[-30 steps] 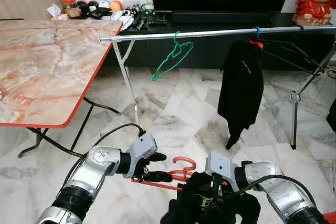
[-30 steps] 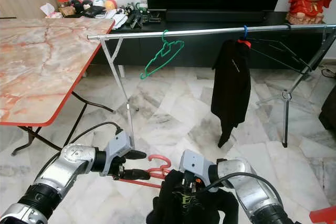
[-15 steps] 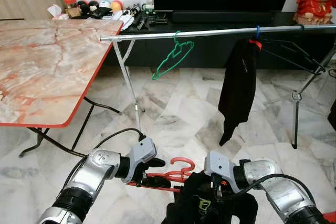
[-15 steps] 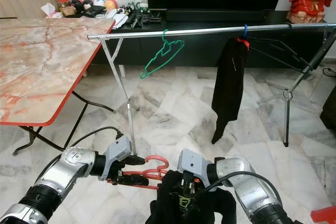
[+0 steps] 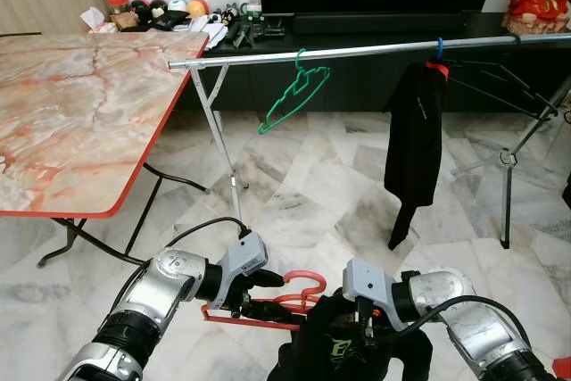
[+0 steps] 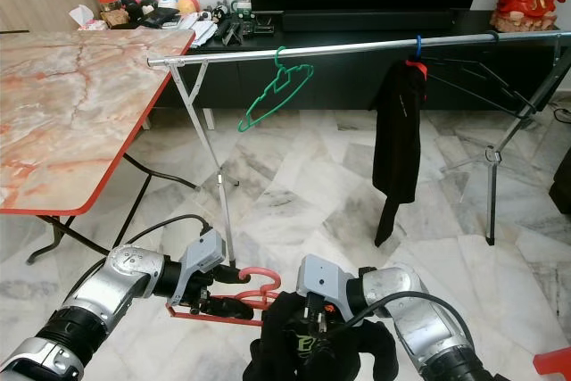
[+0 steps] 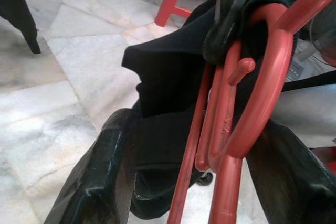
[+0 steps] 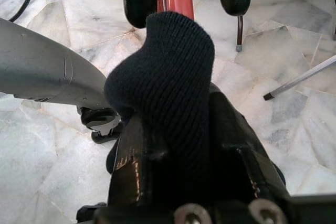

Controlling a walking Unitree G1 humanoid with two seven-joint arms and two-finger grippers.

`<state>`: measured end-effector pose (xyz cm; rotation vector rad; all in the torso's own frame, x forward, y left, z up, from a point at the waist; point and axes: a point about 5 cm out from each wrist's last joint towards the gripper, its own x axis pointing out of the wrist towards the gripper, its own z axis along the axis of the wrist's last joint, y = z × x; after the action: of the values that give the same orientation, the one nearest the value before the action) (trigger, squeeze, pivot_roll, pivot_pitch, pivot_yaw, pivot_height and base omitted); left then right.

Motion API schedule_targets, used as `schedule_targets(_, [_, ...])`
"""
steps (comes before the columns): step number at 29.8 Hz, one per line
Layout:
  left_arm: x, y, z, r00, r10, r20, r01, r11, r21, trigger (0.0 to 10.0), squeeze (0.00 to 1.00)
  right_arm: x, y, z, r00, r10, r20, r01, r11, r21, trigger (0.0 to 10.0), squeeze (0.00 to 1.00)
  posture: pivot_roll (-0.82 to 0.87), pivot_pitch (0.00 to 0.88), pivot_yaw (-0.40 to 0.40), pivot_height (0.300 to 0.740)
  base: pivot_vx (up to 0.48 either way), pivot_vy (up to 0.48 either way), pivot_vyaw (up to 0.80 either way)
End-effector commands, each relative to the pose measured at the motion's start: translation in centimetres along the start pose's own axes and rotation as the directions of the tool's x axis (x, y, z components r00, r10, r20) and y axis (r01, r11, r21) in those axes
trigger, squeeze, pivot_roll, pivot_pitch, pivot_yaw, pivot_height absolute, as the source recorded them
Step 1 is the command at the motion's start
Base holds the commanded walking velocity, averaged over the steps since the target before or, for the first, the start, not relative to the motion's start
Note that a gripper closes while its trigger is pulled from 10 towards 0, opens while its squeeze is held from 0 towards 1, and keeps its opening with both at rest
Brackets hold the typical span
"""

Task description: Hang hanger

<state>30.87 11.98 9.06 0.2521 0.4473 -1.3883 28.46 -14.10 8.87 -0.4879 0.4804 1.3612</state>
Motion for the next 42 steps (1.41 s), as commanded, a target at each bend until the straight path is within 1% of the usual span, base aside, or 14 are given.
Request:
schedule_targets(1, [-0.1,0.0,-0.2,0.999,-0.026,-0.030,0.025,1.000,-0.009,10.0,0.00,-0.1,-0.4,1.2,0.999,-0.005,0.041,0.007,0.999,-0.034,10.0,0.00,-0.03,0.086,0.082,0.740,0.000,0.000,0.00])
schedule_targets(6, [-0.1,0.0,0.0,0.998,-0.051,-0.029,0.050,0.999,-0.008,10.0,0.00,0.0,-0.7,1.5,0.999,-0.008,0.043,0.010,0.999,-0.041,10.0,0.00,-0.02,0.084,0.081,0.740,0.000,0.000,0.00])
schedule_targets(11, [-0.2,-0.3,0.0,0.994,-0.100,-0.035,0.099,0.995,-0.007,10.0,0.00,0.1,-1.2,1.7,0.999,-0.026,0.040,0.028,0.999,-0.045,10.0,0.00,-0.02,0.082,0.076,0.740,0.000,0.000,0.00])
schedule_targets(19, [-0.2,0.1,0.2,0.998,-0.047,-0.045,0.048,0.999,0.012,10.0,0.00,-0.2,-1.7,1.8,0.999,-0.041,0.030,0.043,0.998,-0.048,10.0,0.00,-0.02,0.081,0.066,0.740,0.000,0.000,0.00])
schedule_targets(20, [-0.1,0.1,0.3,0.999,-0.038,-0.037,0.039,0.999,0.015,6.7,0.00,-0.2,-1.8,1.9,0.998,-0.047,0.032,0.048,0.998,-0.047,10.0,0.00,-0.03,0.080,0.064,0.740,0.000,0.000,0.00])
schedule_targets(21, [0.0,0.2,0.3,0.999,-0.030,-0.031,0.031,0.999,0.014,2.4,0.00,-0.3,-2.0,2.0,0.998,-0.051,0.034,0.053,0.997,-0.048,10.0,0.00,-0.02,0.080,0.064,0.740,0.000,0.000,0.00])
schedule_targets(22, [0.0,0.2,0.3,0.999,-0.027,-0.029,0.027,1.000,0.008,0.0,0.00,-0.3,-2.0,2.0,0.998,-0.053,0.033,0.054,0.997,-0.048,10.0,0.00,-0.03,0.080,0.064,0.740,0.000,0.000,0.00])
schedule_targets(33, [0.0,-0.1,0.1,0.999,-0.041,-0.028,0.041,0.999,0.004,0.0,0.00,-0.2,-2.4,2.4,0.997,-0.067,0.048,0.069,0.996,-0.050,10.0,0.00,-0.03,0.078,0.065,0.740,0.000,0.000,0.00])
schedule_targets(42, [0.1,-0.1,0.0,0.999,-0.036,-0.019,0.036,0.999,-0.007,0.0,0.00,-0.2,-2.5,2.6,0.994,-0.079,0.078,0.082,0.996,-0.041,10.0,0.00,-0.03,0.057,0.068,0.740,0.000,0.000,0.00])
